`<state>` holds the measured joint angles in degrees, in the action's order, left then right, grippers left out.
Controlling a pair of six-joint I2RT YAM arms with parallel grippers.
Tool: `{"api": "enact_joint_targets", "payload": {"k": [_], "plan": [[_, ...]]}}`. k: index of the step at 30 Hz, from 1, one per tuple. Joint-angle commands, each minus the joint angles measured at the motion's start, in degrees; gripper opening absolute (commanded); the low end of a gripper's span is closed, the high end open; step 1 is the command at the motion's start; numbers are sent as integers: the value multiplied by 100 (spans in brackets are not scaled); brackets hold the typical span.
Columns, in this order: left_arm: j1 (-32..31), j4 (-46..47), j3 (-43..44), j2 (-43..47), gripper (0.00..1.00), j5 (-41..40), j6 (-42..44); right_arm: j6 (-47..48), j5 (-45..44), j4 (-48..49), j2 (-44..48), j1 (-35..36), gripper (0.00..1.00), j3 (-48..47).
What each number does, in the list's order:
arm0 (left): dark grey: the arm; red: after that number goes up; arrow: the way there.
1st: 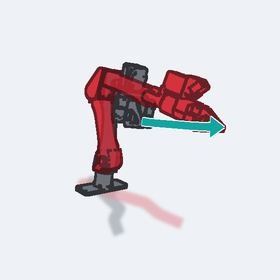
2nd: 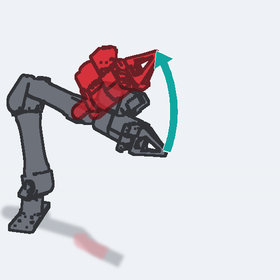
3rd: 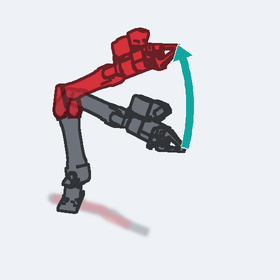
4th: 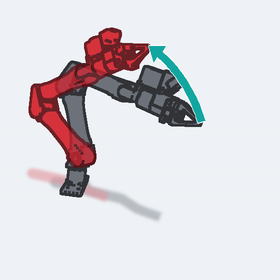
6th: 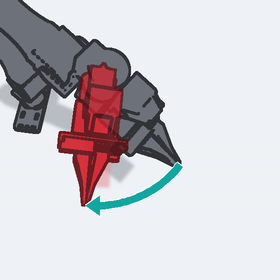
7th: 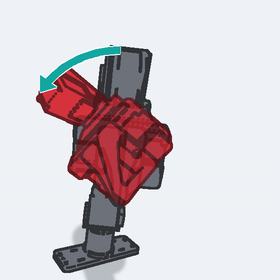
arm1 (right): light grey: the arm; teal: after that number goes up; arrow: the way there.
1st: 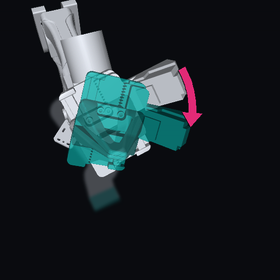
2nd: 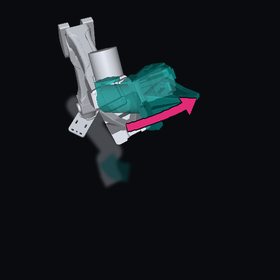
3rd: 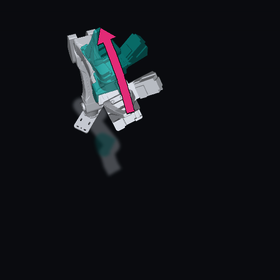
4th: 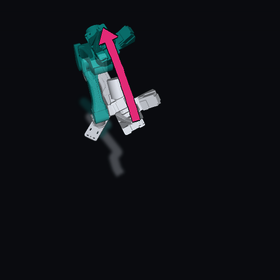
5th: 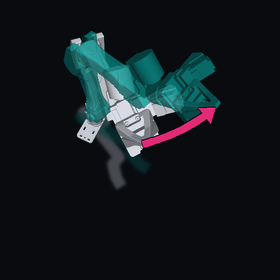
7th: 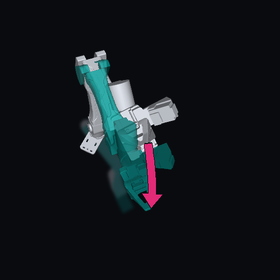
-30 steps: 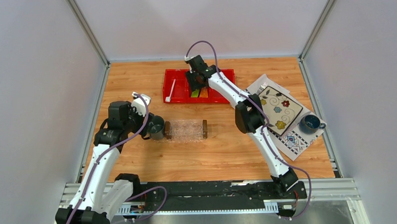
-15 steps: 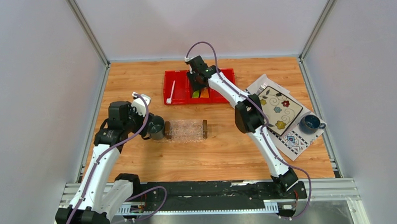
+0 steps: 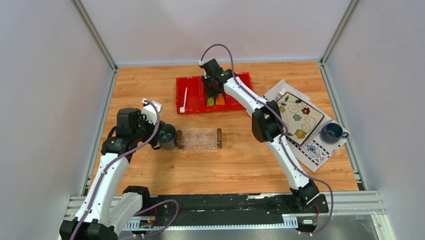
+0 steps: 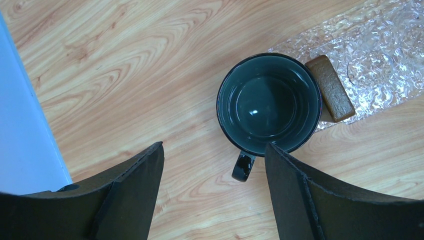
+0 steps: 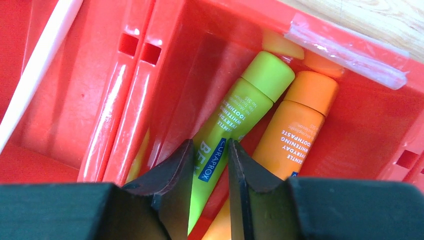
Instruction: Prepare toiletry sets of a toothbrush and toothpaste on the tray
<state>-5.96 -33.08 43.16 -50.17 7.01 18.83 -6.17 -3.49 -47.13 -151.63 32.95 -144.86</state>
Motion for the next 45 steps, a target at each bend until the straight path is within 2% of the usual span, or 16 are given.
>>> {"api": "enact_joint_targets", "payload": {"k": [1, 17, 26, 28, 29, 32, 38, 41, 45], "plan": [[16, 206, 105, -45, 81, 73, 15, -33, -3, -288, -33, -96, 0, -218], [16, 223, 237, -177, 81, 108, -46, -77, -21, -85, 2, -307, 0, -579], [16, 197, 228, -142, 80, 99, -29, -103, -3, -103, 248, -307, 0, -351], [16, 188, 228, -124, 80, 91, -20, -86, 6, -94, 318, -307, 4, -202], [24, 179, 228, -90, 80, 99, -20, -86, 6, -85, 345, -307, 11, -53], [16, 144, 228, -54, 80, 91, -2, -95, 32, -94, 362, -298, 25, 150], [24, 100, 202, 25, 80, 64, 51, -77, -3, -138, 389, -298, 48, 537], [16, 109, 185, 25, 80, 73, 51, -51, -20, -164, 389, -289, 54, 616], [24, 135, 176, 7, 80, 82, 33, -33, 6, -182, 328, -272, 57, 678]]}}
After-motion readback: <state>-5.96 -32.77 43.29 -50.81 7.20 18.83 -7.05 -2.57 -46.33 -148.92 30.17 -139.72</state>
